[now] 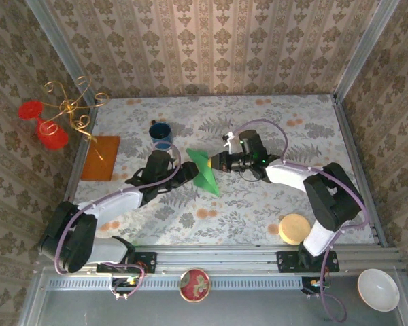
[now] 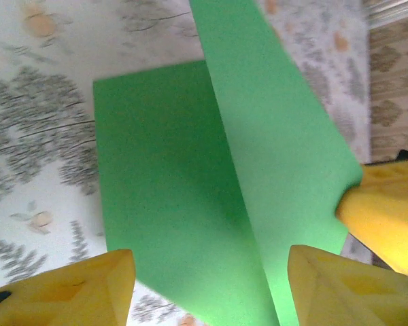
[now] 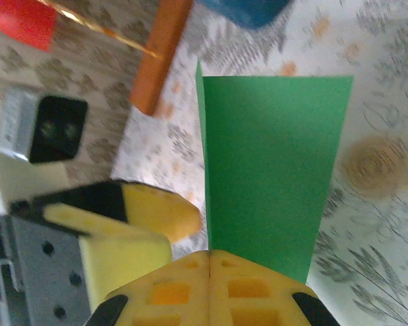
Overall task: Fold a paper plane with a square sheet of paper (pick it up from the middle)
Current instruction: Turn over the paper at the center of the table.
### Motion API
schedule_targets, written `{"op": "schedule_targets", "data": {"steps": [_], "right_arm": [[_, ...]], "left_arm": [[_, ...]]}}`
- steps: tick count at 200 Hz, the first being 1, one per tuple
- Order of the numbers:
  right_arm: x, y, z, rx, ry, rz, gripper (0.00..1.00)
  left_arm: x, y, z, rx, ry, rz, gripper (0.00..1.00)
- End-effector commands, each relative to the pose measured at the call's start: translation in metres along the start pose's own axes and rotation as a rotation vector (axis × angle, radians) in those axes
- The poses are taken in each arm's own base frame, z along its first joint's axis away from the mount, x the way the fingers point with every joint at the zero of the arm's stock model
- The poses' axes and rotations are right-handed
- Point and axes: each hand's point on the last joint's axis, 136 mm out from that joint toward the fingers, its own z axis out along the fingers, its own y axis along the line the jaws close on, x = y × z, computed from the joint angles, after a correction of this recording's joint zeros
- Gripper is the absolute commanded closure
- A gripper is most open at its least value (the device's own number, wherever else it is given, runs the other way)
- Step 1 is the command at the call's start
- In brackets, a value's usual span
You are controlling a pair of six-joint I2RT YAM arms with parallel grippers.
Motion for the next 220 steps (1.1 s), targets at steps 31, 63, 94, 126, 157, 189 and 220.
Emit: {"op": "schedule_targets", "data": {"steps": [31, 63, 94, 126, 157, 189, 220], "right_arm": [[-0.026, 0.037, -0.013, -0.154, -0.093, 0.124, 1.00], [-0.029, 0.044, -0.014, -0.197, -0.093, 0.164, 1.00], [-0.031, 0.044, -0.017, -0.216, -0.100, 0.191, 1.00], [-0.033, 0.038, -0.018, -0.205, -0.106, 0.209, 1.00], [-0.033, 0.032, -0.018, -0.186, -0.109, 0.221, 1.00], [-0.032, 0.029, -0.018, -0.175, -0.107, 0.226, 1.00], [-0.031, 0.028, -0.018, -0.167, -0.100, 0.234, 0.97]], "left_arm": [[-0.006, -0.056, -0.008, 0.242, -0.029, 0.079, 0.36], [-0.006, -0.070, -0.006, 0.308, -0.019, 0.091, 0.38], [-0.007, -0.076, -0.006, 0.342, -0.019, 0.099, 0.43], [-0.009, -0.081, -0.010, 0.371, -0.033, 0.114, 0.53], [-0.010, -0.081, -0.014, 0.377, -0.050, 0.118, 0.59], [-0.012, -0.079, -0.014, 0.369, -0.053, 0.110, 0.66], [-0.015, -0.078, -0.014, 0.365, -0.055, 0.097, 0.75]]}}
